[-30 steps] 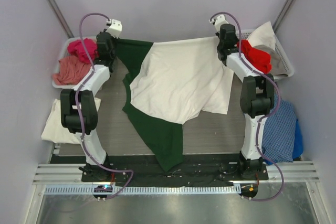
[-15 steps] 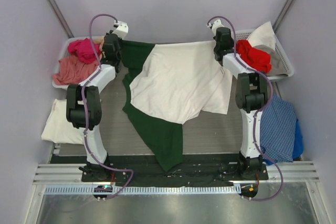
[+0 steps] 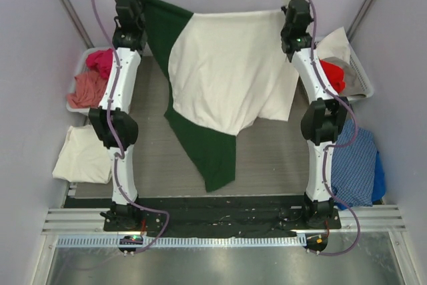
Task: Fold and stack the t-shirts
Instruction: Flatten out the tshirt
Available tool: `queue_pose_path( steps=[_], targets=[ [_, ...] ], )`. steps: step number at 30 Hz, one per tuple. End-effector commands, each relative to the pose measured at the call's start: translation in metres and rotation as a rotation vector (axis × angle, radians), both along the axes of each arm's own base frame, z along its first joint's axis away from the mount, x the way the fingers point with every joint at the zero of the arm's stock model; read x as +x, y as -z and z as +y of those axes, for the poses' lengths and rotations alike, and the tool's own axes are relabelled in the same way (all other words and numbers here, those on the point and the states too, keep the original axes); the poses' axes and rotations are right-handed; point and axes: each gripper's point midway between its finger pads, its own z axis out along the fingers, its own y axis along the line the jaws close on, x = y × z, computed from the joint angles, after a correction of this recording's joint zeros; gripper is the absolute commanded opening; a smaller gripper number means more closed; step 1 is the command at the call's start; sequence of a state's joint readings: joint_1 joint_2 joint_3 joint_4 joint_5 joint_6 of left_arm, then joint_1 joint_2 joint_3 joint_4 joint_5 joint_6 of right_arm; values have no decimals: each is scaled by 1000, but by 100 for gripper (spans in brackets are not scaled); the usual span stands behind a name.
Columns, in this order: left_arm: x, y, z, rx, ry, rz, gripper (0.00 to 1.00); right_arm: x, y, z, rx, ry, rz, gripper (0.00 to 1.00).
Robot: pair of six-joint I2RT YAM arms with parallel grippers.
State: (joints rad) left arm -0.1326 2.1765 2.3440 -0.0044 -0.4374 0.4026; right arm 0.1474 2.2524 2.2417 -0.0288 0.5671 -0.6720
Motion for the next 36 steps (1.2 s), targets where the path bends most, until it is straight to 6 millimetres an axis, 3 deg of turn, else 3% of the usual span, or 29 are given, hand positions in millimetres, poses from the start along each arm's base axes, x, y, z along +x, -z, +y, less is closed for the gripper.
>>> queue_pose_path(
  steps=[1, 3, 4, 8, 9, 10, 11, 13, 18, 19, 24, 25, 26, 27, 28, 29, 30, 31, 32, 33, 35, 36],
  targets=[
    [-45, -120, 19, -27, -17, -259, 0, -67, -181, -21, 36, 34, -379, 1],
    [-54, -134, 17, 12, 4, -307, 0, -81, -210, -19, 34, 5, -467, 1],
    [-64, -154, 18, 8, -1, -409, 0, -92, -227, -21, 36, 3, -514, 1],
    [-74, -172, 30, -49, 0, -518, 0, -115, -269, -20, 43, -16, -656, 1],
    [-88, -196, 35, -73, -7, -588, 0, -125, -286, -21, 48, -19, -706, 1],
    [-79, -189, 42, -75, -23, -583, 0, -126, -291, -19, 46, -28, -721, 1],
    [-92, -208, 46, -83, -30, -640, 0, -126, -295, -20, 30, -29, -732, 1],
    [-102, -219, 57, -78, -48, -694, 0, -131, -309, -18, -4, -32, -773, 1],
    [-113, -218, 82, -148, -97, -736, 0, -138, -317, -19, -19, -25, -809, 1],
    [-119, -222, 97, -150, -119, -750, 0, -139, -318, -20, -18, -28, -810, 1],
    [-126, -218, 121, -150, -168, -725, 0, -137, -312, -21, -35, -11, -771, 1],
    [-118, -204, 124, -163, -169, -688, 0, -140, -311, -23, -29, 6, -768, 1],
    [-141, -220, 129, -170, -173, -721, 0, -139, -307, -24, -27, 11, -751, 1],
    [-146, -219, 130, -183, -169, -718, 0, -151, -315, -27, -8, 13, -769, 1],
    [-140, -205, 130, -198, -150, -680, 0, -155, -314, -28, 5, 15, -759, 1],
    [-161, -218, 128, -199, -133, -685, 0, -150, -303, -27, 8, 11, -722, 1],
    [-168, -220, 123, -193, -105, -673, 0, -169, -315, -28, 20, 4, -738, 1],
    [-162, -204, 118, -188, -79, -620, 0, -164, -301, -27, 45, -10, -685, 1],
    [-161, -199, 108, -180, -25, -573, 0, -169, -301, -25, 57, -21, -667, 1],
    [-179, -207, 101, -177, 1, -562, 0, -180, -300, -25, 70, -30, -624, 1],
    [-189, -198, 93, -196, 33, -483, 0, -186, -288, -20, 116, -62, -566, 1],
    [-208, -201, 88, -195, 49, -472, 0, -189, -281, -17, 123, -80, -519, 1]
  ],
)
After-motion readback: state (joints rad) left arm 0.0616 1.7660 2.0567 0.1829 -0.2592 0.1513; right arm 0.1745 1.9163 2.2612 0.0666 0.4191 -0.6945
